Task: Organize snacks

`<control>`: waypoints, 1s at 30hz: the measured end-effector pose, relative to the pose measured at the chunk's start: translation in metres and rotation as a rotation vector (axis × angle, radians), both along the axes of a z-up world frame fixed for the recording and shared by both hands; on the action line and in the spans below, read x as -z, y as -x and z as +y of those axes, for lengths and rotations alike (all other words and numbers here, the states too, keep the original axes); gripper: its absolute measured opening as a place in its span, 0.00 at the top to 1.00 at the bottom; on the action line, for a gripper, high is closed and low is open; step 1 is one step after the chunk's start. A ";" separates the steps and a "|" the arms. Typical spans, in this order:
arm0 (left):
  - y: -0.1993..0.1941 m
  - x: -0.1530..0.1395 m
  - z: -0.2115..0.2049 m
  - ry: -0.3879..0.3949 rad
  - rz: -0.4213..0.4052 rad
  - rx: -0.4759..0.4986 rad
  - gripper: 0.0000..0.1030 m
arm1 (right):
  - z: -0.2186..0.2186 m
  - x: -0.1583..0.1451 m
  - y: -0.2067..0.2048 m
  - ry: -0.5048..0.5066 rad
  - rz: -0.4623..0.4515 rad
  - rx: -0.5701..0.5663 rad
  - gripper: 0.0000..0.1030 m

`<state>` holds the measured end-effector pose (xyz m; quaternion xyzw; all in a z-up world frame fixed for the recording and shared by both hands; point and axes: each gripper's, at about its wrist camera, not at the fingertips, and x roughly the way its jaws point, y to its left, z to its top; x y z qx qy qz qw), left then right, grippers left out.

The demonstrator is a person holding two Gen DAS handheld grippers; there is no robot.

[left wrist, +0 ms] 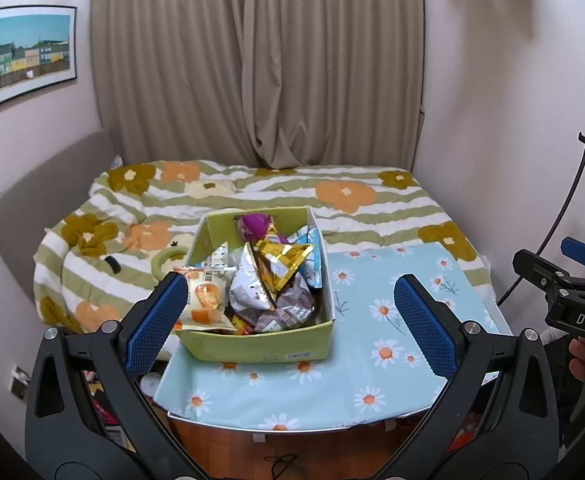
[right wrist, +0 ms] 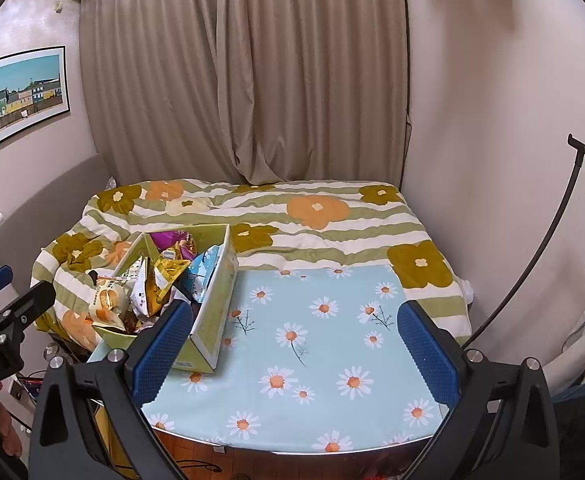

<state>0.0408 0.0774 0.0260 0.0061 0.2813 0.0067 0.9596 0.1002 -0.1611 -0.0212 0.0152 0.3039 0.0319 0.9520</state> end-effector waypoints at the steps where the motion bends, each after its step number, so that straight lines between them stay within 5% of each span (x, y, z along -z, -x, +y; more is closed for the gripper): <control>1: -0.001 0.000 0.000 0.001 0.001 0.001 0.00 | 0.000 0.000 -0.001 -0.001 0.002 0.001 0.01; 30: -0.006 0.008 0.002 -0.006 -0.002 -0.030 0.00 | -0.004 0.004 -0.004 -0.011 0.007 0.001 0.01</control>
